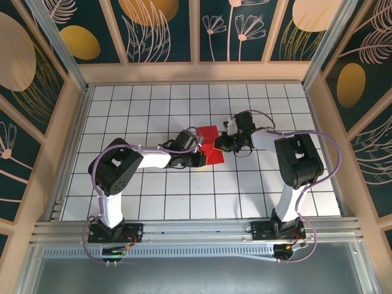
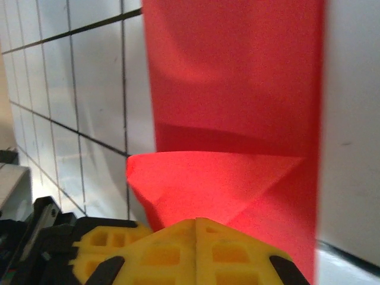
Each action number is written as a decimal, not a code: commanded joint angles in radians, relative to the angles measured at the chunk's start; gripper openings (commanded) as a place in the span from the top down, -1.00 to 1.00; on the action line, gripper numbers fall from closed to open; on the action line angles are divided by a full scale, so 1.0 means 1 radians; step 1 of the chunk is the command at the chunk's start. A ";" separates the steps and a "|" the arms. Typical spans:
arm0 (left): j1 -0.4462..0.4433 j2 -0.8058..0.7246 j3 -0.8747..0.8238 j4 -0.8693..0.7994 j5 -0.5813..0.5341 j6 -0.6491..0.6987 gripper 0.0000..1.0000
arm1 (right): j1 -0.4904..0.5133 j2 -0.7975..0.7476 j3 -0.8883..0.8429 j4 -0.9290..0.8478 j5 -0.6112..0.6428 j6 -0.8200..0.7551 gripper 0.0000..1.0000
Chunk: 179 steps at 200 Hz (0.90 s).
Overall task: Fold a paper plane with a square sheet of paper (fold left side to right side)
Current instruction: Fold the triangle a second time at the center of the table.
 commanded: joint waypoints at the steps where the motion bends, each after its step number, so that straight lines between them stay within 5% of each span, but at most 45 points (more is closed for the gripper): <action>1: 0.006 0.018 -0.034 -0.112 -0.043 -0.005 1.00 | 0.016 0.026 0.013 0.064 -0.023 0.037 1.00; 98: 0.007 -0.013 -0.002 -0.097 0.003 -0.034 1.00 | 0.018 0.137 0.069 -0.072 0.114 -0.012 1.00; 179: 0.014 0.036 0.133 -0.102 0.048 -0.051 1.00 | 0.018 0.150 0.046 -0.086 0.112 -0.023 1.00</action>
